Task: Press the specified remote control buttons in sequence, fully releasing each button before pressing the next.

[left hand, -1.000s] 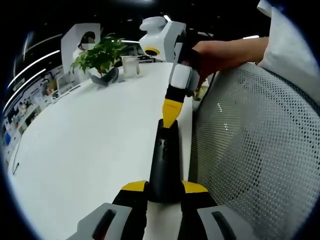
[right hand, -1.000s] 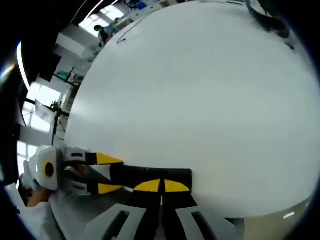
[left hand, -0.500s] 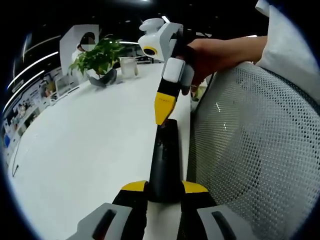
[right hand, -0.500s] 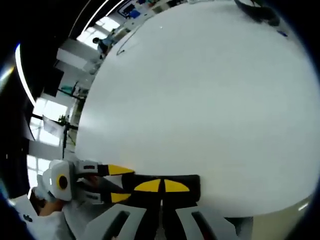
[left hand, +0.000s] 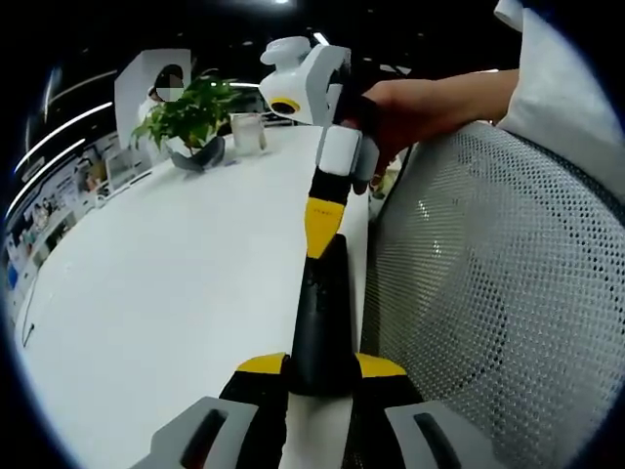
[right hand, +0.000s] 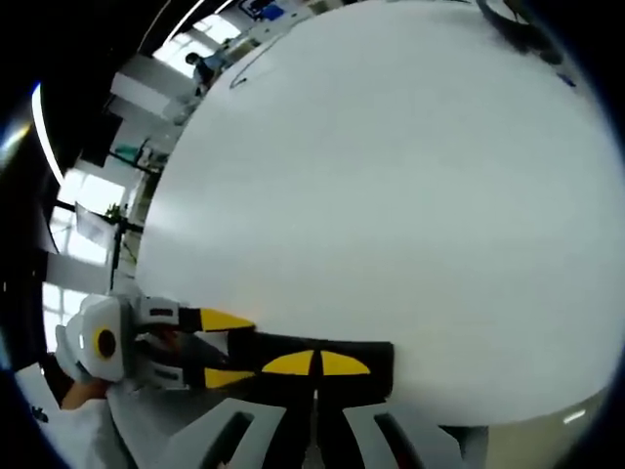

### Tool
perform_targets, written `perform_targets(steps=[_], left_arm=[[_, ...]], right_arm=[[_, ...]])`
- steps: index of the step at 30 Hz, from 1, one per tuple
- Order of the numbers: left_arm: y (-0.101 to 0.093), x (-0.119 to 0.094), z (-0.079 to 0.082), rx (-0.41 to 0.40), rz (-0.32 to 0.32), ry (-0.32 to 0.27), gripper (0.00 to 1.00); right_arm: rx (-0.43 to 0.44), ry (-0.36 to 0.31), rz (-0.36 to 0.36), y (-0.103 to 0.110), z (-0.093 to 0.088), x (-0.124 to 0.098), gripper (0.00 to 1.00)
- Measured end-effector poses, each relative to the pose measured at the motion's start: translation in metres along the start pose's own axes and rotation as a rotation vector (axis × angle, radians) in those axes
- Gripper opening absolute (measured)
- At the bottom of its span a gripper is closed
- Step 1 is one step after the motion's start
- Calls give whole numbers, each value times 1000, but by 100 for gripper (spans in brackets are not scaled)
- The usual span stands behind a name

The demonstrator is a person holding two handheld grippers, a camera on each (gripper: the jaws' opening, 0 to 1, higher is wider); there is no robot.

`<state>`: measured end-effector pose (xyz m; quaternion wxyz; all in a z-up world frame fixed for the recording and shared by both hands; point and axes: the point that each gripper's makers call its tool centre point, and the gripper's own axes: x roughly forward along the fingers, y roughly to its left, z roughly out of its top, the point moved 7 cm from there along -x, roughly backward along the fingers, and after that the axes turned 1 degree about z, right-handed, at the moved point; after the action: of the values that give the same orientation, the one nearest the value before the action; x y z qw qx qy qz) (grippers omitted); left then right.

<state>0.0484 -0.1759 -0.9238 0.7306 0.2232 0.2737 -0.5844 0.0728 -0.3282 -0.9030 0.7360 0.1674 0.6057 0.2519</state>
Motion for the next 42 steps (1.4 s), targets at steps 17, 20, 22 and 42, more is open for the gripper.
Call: perform_targets(steps=[17,20,22,42], left_arm=[[0,0,0,-1,-1,-5,25],[0,0,0,-1,-1,-5,25],[0,0,0,-2,-1,-6,24],[0,0,0,-4,3,-4,24]], right_arm=[[-37,-10,-32,-1,-1,3,0],[-54,-16,-41,0,-2,3,0],[-52,-21,-45,-1,-1,3,0],[-8,-6,-26,-1,0,2,0]])
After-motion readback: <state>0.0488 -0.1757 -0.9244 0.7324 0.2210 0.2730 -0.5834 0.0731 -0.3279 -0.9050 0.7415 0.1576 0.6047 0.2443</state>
